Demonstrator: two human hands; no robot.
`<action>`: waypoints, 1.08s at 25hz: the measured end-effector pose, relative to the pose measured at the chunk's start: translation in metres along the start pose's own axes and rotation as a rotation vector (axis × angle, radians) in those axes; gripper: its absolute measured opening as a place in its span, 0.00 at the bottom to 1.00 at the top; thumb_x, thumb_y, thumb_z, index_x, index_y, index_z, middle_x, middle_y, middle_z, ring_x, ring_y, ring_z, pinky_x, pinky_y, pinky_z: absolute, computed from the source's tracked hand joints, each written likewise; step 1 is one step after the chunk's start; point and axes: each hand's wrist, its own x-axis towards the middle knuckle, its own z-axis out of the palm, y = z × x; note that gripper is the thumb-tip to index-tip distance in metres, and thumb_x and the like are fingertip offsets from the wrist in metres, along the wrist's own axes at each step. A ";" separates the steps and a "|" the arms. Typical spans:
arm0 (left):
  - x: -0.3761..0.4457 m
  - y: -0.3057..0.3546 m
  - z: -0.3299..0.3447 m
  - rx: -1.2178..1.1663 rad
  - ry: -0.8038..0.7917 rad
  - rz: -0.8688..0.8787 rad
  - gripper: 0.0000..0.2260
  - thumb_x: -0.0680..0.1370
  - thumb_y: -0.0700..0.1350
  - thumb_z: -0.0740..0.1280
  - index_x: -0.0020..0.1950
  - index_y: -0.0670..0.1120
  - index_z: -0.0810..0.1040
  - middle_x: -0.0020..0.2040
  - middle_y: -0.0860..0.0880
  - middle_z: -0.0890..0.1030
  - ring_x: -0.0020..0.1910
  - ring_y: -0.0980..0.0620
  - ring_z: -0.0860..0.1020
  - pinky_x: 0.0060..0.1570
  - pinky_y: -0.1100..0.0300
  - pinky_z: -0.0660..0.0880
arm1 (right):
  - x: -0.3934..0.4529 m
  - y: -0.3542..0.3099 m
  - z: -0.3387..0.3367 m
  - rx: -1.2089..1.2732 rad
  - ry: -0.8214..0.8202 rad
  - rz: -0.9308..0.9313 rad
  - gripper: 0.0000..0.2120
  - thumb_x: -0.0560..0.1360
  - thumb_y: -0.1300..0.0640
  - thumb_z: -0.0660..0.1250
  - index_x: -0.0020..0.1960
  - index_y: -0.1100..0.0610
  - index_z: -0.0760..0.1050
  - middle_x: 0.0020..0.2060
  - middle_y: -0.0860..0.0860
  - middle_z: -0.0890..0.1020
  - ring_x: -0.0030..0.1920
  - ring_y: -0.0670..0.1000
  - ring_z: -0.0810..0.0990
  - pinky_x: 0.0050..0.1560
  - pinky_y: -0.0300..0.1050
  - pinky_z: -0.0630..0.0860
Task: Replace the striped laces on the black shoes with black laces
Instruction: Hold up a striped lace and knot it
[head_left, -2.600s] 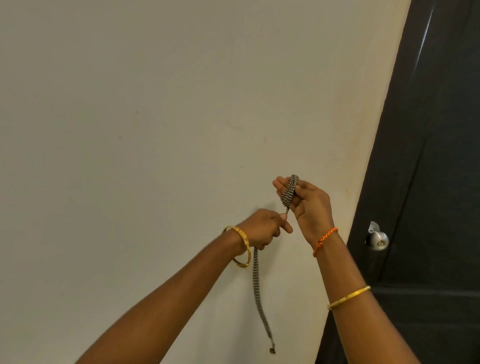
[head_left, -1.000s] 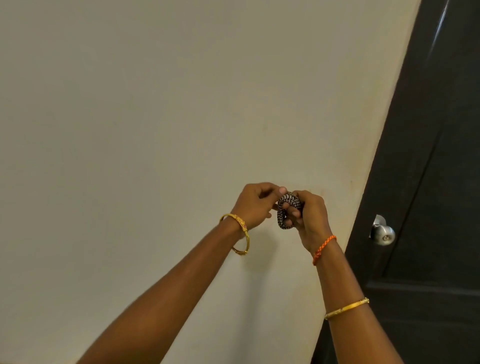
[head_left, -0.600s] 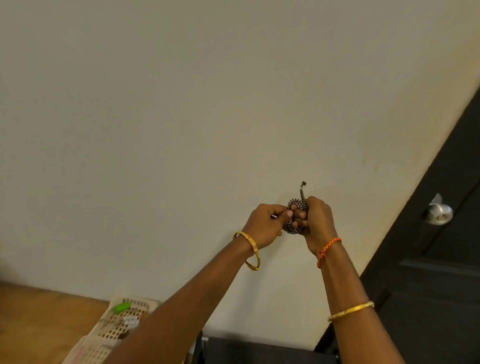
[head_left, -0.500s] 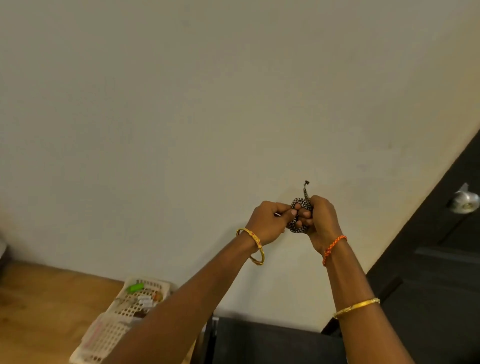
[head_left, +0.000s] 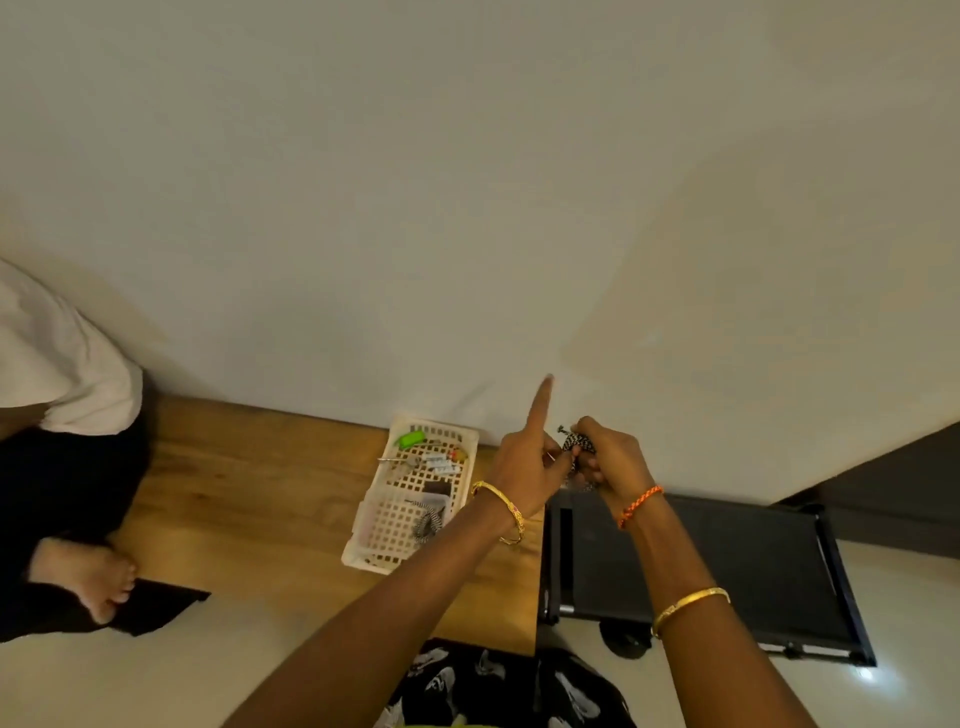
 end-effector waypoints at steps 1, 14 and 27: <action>-0.004 -0.015 -0.006 0.039 -0.041 0.043 0.29 0.78 0.39 0.65 0.76 0.51 0.59 0.41 0.44 0.82 0.39 0.50 0.80 0.42 0.61 0.78 | 0.002 0.012 0.011 -0.013 -0.001 0.021 0.13 0.75 0.60 0.63 0.32 0.61 0.70 0.17 0.48 0.69 0.17 0.45 0.62 0.22 0.37 0.65; -0.046 -0.230 -0.031 0.141 0.048 -0.517 0.10 0.78 0.37 0.64 0.44 0.32 0.81 0.39 0.34 0.80 0.36 0.40 0.76 0.33 0.58 0.61 | 0.066 0.199 0.148 -0.423 0.001 0.203 0.14 0.76 0.52 0.66 0.45 0.64 0.77 0.38 0.58 0.80 0.41 0.53 0.78 0.44 0.50 0.77; 0.018 -0.309 -0.040 0.647 -0.217 -0.769 0.10 0.79 0.40 0.62 0.57 0.37 0.75 0.57 0.37 0.78 0.56 0.37 0.77 0.51 0.49 0.74 | 0.109 0.248 0.220 -0.993 -0.060 0.057 0.12 0.79 0.58 0.58 0.55 0.59 0.79 0.49 0.60 0.82 0.52 0.61 0.78 0.48 0.49 0.75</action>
